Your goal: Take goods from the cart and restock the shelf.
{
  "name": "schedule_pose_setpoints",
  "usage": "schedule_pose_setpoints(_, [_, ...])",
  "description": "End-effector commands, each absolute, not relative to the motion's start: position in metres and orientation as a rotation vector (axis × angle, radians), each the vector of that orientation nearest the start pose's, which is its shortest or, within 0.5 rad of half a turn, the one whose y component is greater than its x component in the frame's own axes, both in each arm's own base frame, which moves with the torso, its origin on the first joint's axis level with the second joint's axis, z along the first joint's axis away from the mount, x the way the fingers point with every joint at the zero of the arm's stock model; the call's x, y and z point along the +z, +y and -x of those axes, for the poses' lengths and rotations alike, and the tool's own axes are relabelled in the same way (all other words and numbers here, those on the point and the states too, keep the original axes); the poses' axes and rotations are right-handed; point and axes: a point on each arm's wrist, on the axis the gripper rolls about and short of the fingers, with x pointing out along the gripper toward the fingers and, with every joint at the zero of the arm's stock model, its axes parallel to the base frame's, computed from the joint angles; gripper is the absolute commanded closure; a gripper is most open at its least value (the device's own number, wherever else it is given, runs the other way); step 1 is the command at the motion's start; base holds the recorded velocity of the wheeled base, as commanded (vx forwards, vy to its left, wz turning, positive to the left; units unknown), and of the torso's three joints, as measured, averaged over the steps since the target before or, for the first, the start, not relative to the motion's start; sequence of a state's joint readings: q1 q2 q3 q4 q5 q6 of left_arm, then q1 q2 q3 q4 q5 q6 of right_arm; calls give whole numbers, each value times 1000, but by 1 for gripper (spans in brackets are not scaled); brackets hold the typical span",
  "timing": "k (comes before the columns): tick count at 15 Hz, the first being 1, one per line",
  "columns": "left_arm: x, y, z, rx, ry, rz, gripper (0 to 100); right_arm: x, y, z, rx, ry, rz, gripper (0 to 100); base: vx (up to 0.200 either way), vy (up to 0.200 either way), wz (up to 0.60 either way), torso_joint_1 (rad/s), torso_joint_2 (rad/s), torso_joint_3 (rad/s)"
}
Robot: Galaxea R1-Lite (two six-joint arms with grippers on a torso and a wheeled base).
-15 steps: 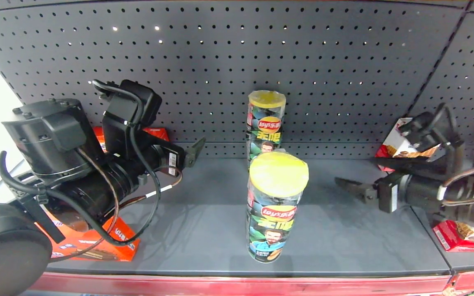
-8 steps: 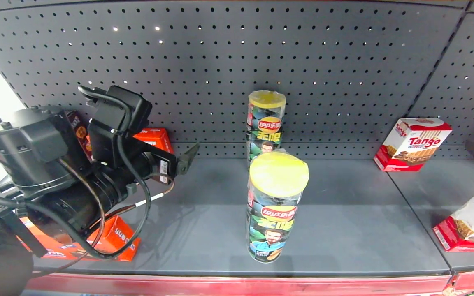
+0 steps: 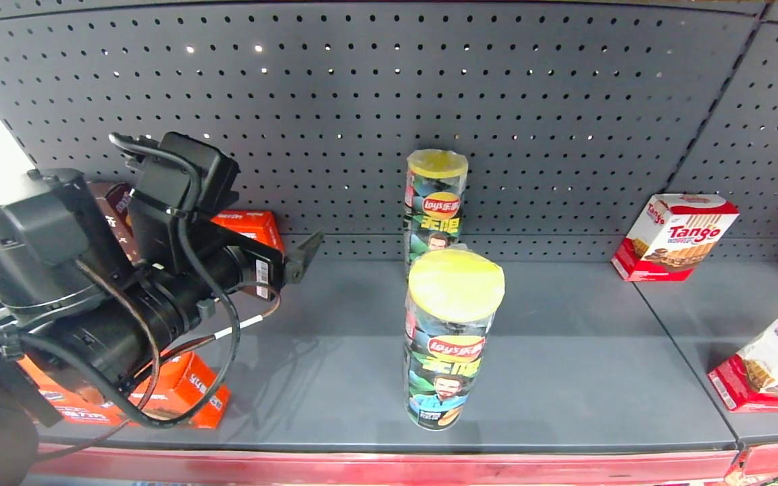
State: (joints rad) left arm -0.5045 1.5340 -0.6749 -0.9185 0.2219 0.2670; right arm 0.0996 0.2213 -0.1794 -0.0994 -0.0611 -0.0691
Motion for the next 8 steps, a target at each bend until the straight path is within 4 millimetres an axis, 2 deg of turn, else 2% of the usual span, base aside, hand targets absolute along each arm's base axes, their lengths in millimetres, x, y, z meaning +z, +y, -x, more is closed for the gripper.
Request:
schedule_pose_setpoints(1, [225,-122,-229,-275,-101,-241,0,80,-2,15,66,68,43,0,0,0,0,0,0,0])
schedule_pose_setpoints(3, [225,-121,-229,-273,-102,-240,0,78,-1,16,134,96,42,0,0,0,0,0,0,0])
schedule_pose_setpoints(8, [229,-121,-228,-274,-109,-236,0,78,-1,15,114,101,9,0,0,0,0,0,0,0])
